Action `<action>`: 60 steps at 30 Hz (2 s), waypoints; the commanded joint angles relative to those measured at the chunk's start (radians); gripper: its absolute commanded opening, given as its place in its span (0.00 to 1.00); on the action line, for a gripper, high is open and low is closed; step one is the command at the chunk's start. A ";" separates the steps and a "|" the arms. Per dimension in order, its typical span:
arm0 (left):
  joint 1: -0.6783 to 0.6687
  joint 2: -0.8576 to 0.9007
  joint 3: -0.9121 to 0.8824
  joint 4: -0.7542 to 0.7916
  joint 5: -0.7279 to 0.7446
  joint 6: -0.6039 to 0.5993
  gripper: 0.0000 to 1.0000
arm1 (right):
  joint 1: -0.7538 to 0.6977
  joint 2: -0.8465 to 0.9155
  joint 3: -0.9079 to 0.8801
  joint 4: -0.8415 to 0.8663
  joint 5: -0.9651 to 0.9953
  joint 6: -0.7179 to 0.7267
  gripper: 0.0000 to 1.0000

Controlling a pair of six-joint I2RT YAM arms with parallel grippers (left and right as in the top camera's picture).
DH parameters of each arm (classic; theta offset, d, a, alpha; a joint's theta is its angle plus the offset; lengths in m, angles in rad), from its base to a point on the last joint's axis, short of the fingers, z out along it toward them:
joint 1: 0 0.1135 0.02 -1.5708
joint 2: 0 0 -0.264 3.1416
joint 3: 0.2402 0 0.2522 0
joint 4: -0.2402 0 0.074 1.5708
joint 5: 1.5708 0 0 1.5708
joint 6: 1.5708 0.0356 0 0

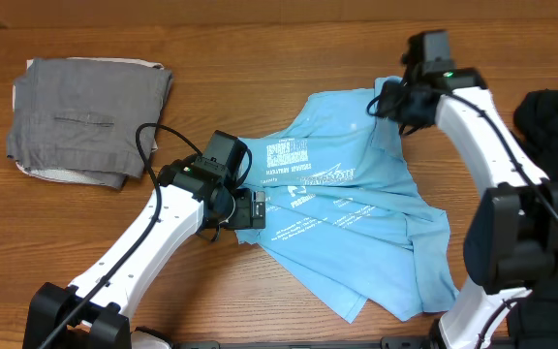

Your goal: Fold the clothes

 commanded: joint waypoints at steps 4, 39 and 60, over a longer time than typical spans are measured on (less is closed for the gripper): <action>0.000 0.006 -0.006 0.001 -0.007 -0.006 1.00 | 0.011 0.055 -0.063 0.009 0.019 0.033 0.52; 0.000 0.006 -0.006 0.001 -0.007 -0.006 1.00 | 0.011 0.128 -0.068 0.101 0.053 0.033 0.24; 0.000 0.006 -0.006 0.001 -0.007 -0.006 1.00 | -0.070 0.128 0.003 0.047 0.102 -0.074 0.15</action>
